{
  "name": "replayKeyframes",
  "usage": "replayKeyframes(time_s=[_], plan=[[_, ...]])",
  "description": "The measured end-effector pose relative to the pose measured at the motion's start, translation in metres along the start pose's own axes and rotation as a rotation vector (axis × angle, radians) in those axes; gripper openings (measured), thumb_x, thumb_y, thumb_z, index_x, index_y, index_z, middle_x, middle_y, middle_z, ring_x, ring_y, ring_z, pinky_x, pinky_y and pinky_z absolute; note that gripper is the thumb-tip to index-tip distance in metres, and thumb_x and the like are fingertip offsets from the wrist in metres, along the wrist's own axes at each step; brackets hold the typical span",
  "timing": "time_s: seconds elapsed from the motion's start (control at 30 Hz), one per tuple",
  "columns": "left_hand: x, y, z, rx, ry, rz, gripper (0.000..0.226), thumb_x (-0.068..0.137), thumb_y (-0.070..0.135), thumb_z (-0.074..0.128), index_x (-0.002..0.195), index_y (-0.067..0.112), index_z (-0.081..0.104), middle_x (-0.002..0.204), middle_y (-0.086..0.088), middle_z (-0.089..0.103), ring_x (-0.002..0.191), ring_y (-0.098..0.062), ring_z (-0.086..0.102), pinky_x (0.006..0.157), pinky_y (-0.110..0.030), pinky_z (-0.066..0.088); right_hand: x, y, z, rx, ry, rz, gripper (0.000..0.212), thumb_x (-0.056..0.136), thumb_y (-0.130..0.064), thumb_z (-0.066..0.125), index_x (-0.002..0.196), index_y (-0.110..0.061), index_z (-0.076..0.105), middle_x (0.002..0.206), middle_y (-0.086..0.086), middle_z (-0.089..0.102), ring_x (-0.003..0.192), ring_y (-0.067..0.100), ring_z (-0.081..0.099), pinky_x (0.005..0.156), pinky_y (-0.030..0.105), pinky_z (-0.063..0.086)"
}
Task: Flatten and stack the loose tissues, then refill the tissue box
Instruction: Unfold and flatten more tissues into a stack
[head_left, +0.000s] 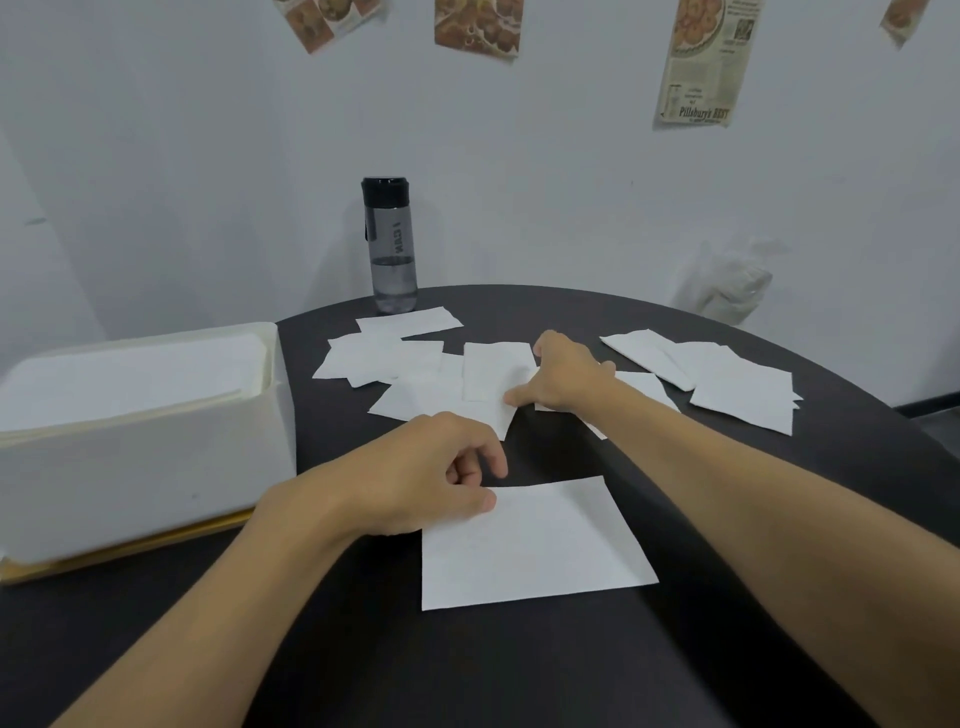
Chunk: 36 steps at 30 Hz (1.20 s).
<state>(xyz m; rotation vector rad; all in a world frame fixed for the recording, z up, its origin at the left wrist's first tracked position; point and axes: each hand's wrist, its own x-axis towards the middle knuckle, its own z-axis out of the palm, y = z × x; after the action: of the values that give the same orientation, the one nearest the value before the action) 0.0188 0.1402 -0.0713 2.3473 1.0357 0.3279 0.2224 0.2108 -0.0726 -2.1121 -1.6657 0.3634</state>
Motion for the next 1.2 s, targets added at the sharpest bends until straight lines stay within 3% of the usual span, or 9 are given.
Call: replayKeyframes(time_s=[0.2, 0.3, 0.43, 0.57, 0.7, 0.83, 0.97, 1.03, 1.2], plan=[[-0.001, 0.0, -0.001, -0.003, -0.01, -0.01, 0.013, 0.092, 0.024, 0.069, 0.102, 0.031, 0.066, 0.077, 0.012, 0.06, 0.062, 0.001, 0.05, 0.062, -0.013, 0.041, 0.001, -0.002, 0.002, 0.013, 0.032, -0.072, 0.038, 0.08, -0.025, 0.076, 0.11, -0.019, 0.054, 0.107, -0.004, 0.054, 0.105, 0.023, 0.056, 0.089, 0.036, 0.027], [0.0, 0.0, -0.001, 0.004, -0.017, -0.016, 0.012, 0.093, 0.025, 0.069, 0.103, 0.031, 0.066, 0.077, 0.013, 0.06, 0.062, 0.001, 0.05, 0.061, -0.012, 0.041, 0.002, 0.005, 0.003, 0.085, -0.031, -0.178, 0.03, 0.077, -0.021, 0.079, 0.101, -0.024, 0.061, 0.106, -0.006, 0.052, 0.109, 0.023, 0.058, 0.103, 0.045, 0.039], [-0.001, -0.001, -0.002, 0.014, -0.03, -0.014, 0.008, 0.093, 0.024, 0.068, 0.1, 0.029, 0.067, 0.075, 0.013, 0.06, 0.06, 0.002, 0.05, 0.06, -0.012, 0.04, -0.005, 0.016, -0.01, -0.001, -0.068, -0.256, 0.024, 0.079, -0.011, 0.074, 0.098, -0.024, 0.066, 0.09, -0.008, 0.056, 0.094, 0.021, 0.057, 0.099, 0.045, 0.043], [-0.001, 0.0, -0.003, 0.022, -0.033, -0.015, 0.005, 0.093, 0.024, 0.067, 0.096, 0.028, 0.067, 0.075, 0.014, 0.06, 0.06, 0.002, 0.05, 0.06, -0.012, 0.041, -0.011, 0.027, -0.023, -0.193, -0.106, -0.338, 0.026, 0.084, -0.021, 0.072, 0.11, -0.021, 0.069, 0.116, -0.003, 0.055, 0.107, 0.021, 0.05, 0.104, 0.043, 0.038], [-0.002, 0.001, -0.003, 0.009, -0.033, -0.016, 0.007, 0.093, 0.023, 0.068, 0.098, 0.028, 0.067, 0.075, 0.013, 0.06, 0.06, 0.002, 0.05, 0.06, -0.012, 0.04, -0.009, 0.032, -0.018, -0.102, -0.151, -0.511, 0.032, 0.089, -0.033, 0.072, 0.119, -0.021, 0.068, 0.139, -0.006, 0.054, 0.128, 0.015, 0.047, 0.109, 0.037, 0.036], [-0.002, 0.0, -0.003, 0.004, -0.025, -0.023, 0.007, 0.093, 0.022, 0.067, 0.098, 0.027, 0.068, 0.076, 0.013, 0.059, 0.061, 0.002, 0.049, 0.06, -0.012, 0.04, -0.006, 0.027, -0.011, -0.11, -0.118, -0.561, 0.025, 0.094, -0.028, 0.068, 0.114, -0.016, 0.072, 0.122, -0.003, 0.068, 0.094, 0.007, 0.053, 0.086, 0.021, 0.039], [-0.003, -0.001, -0.004, 0.01, -0.023, -0.023, 0.006, 0.094, 0.021, 0.067, 0.098, 0.025, 0.068, 0.077, 0.012, 0.06, 0.061, 0.002, 0.05, 0.059, -0.011, 0.04, -0.005, 0.027, -0.008, -0.135, -0.072, -0.601, 0.022, 0.097, -0.023, 0.061, 0.093, -0.006, 0.074, 0.096, 0.007, 0.072, 0.081, 0.023, 0.061, 0.079, 0.035, 0.05], [-0.003, 0.0, -0.004, 0.011, -0.022, -0.022, 0.006, 0.094, 0.021, 0.067, 0.098, 0.025, 0.068, 0.077, 0.012, 0.06, 0.061, 0.003, 0.05, 0.06, -0.011, 0.04, -0.004, 0.029, -0.008, -0.108, -0.065, -0.612, 0.024, 0.098, -0.021, 0.06, 0.086, -0.002, 0.071, 0.088, 0.008, 0.071, 0.08, 0.026, 0.061, 0.08, 0.039, 0.051], [-0.003, 0.0, -0.004, 0.014, -0.019, -0.023, 0.007, 0.094, 0.021, 0.066, 0.098, 0.025, 0.068, 0.075, 0.013, 0.058, 0.061, 0.003, 0.049, 0.059, -0.01, 0.039, -0.002, 0.033, -0.009, 0.029, -0.09, -0.562, 0.016, 0.095, -0.017, 0.064, 0.088, -0.011, 0.077, 0.104, -0.004, 0.073, 0.096, 0.009, 0.063, 0.091, 0.029, 0.05]])
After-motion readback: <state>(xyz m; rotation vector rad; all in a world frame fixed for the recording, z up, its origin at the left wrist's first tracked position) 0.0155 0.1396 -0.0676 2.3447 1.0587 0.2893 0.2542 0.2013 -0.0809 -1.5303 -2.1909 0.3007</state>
